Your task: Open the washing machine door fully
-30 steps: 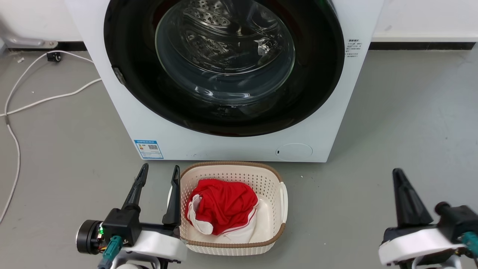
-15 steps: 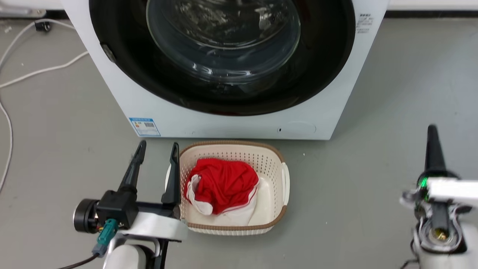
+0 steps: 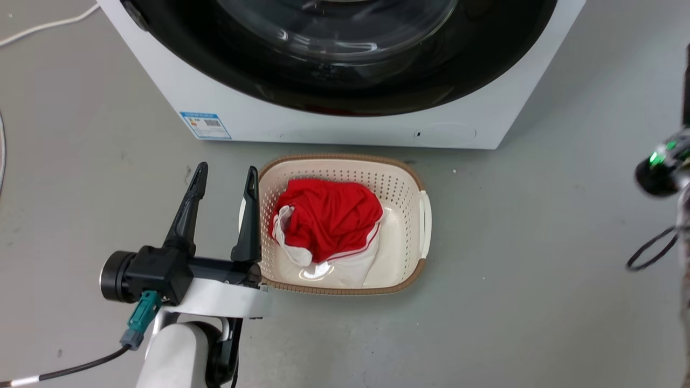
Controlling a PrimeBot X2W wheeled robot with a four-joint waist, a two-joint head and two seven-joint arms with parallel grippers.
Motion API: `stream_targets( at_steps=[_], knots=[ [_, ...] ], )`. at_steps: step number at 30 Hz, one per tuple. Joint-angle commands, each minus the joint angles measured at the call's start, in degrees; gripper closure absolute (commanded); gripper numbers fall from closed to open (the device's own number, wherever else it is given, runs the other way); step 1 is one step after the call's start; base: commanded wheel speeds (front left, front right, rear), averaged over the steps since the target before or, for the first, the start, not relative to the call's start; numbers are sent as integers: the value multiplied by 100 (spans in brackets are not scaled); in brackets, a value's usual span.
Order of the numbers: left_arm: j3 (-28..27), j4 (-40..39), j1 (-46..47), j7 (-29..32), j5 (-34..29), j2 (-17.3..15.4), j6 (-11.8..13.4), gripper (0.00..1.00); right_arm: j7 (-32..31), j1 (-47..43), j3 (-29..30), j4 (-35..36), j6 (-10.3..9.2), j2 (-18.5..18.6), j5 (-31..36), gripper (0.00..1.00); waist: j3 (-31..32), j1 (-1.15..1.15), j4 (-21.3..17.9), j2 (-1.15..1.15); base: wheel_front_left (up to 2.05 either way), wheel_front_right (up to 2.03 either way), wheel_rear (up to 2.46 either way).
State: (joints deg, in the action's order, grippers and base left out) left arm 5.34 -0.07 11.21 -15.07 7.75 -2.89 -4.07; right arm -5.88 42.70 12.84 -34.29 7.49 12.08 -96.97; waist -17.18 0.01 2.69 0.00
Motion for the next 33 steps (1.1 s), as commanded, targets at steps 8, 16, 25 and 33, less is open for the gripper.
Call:
stream_targets(
  at_steps=[8,16,25,33],
  knots=[
    [11,-137,285,-14,35,3,-79,0,-763,1902,-860,-1425,0,719,431,100,-442,-1,97,0,0,0,0],
    [39,-236,531,-14,66,2,-103,0,-1351,3173,-1586,-2352,0,617,965,100,-817,-1,167,0,0,0,0],
    [76,-284,700,-14,98,3,-89,0,-1502,3742,-1896,-2788,0,472,1286,100,-1093,-1,244,0,0,0,0],
    [109,-274,792,-14,99,3,-98,0,-1708,4029,-2013,-3021,0,161,1348,100,-1253,-1,265,0,0,0,0]
  ],
)
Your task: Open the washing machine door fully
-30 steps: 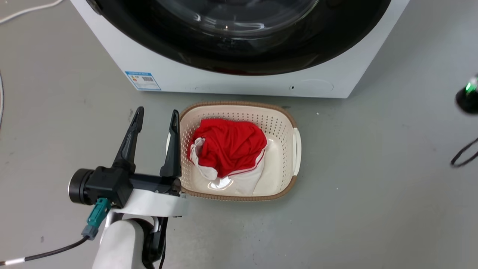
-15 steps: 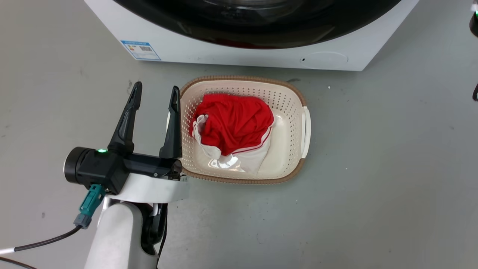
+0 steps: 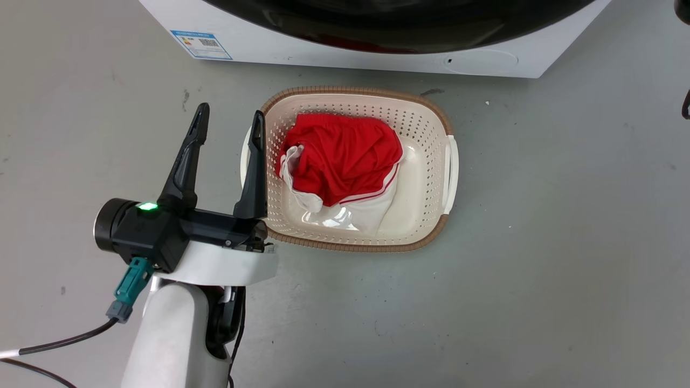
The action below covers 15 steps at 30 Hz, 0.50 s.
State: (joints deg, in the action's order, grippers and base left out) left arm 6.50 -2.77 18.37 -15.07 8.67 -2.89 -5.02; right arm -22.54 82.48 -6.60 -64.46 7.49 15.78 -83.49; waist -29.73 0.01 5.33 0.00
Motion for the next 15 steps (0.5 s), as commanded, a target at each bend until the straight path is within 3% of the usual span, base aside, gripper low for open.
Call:
stream_targets(
  at_steps=[1,15],
  knots=[
    [2,1,82,-14,19,3,-1,0,-98,58,-58,29,1,-223,-22,100,-2,-1,7,0,0,0,0],
    [17,108,-54,-14,29,2,51,0,-1233,-742,10,547,0,-200,-380,100,314,-1,-84,0,0,0,0]
  ],
)
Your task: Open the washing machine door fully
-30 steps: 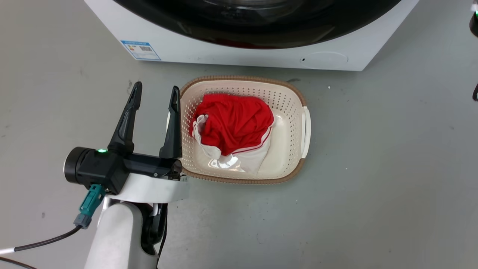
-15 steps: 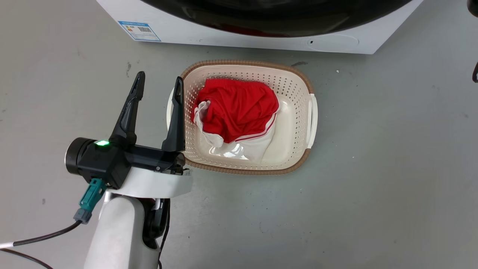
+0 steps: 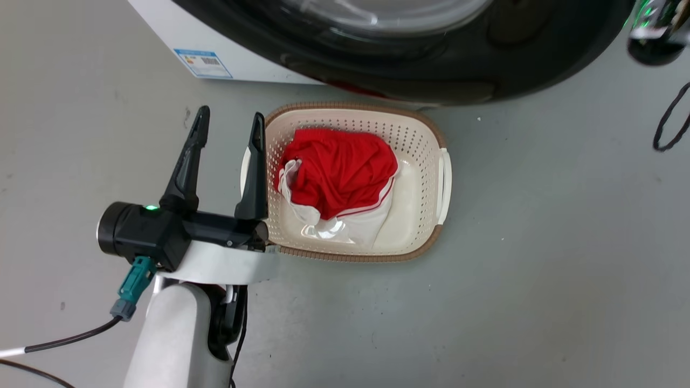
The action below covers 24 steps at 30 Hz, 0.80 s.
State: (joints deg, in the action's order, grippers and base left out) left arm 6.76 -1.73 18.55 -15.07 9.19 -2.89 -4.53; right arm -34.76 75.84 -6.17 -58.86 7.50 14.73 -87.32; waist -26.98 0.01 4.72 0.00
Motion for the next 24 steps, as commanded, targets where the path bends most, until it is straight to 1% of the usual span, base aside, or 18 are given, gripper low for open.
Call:
stream_targets(
  at_steps=[1,5,10,24],
  knots=[
    [-3,25,-94,-14,0,3,1,0,-91,-178,-43,25,-2,-100,-18,100,94,-1,-38,0,0,0,0],
    [-12,89,-198,-14,-29,2,0,0,-319,-588,-21,189,-1,-174,-144,100,354,-1,-110,0,0,0,0],
    [-47,177,-370,-14,-45,3,4,0,-548,-1320,4,421,-2,-323,-285,100,759,-1,-175,0,0,0,0],
    [-39,411,-1094,-14,-102,3,97,0,-1014,-3381,-104,1488,-1,-873,-622,100,1843,-1,-223,0,0,0,0]
  ],
)
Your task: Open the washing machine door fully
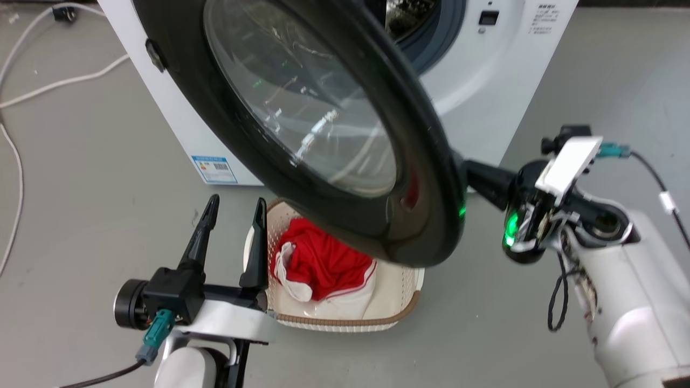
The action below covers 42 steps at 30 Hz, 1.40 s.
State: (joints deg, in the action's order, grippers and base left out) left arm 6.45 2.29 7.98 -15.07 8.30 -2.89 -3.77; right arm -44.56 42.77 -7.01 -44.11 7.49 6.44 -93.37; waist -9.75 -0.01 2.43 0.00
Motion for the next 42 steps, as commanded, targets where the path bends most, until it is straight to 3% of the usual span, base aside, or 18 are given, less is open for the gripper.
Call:
stream_targets(
  at_steps=[1,14,24,32,42],
  knots=[
    [-5,26,-87,-14,-16,2,28,0,-60,-204,-51,81,-1,-71,-17,100,186,1,15,0,0,0,0],
    [-2,106,-417,-14,-14,3,79,0,-45,-1379,-498,976,0,-354,-349,100,592,1,146,0,0,0,0],
    [30,129,-463,-14,31,2,128,0,421,-1875,-1329,1578,0,-370,-1005,100,665,1,209,0,0,0,0],
    [21,116,-492,-14,44,3,125,0,1219,-1991,-1417,1767,0,-361,-1055,100,668,1,175,0,0,0,0],
    [10,167,-518,-14,72,3,154,0,3016,-2278,-555,1896,0,-326,-779,100,722,1,97,0,0,0,0]
  ],
)
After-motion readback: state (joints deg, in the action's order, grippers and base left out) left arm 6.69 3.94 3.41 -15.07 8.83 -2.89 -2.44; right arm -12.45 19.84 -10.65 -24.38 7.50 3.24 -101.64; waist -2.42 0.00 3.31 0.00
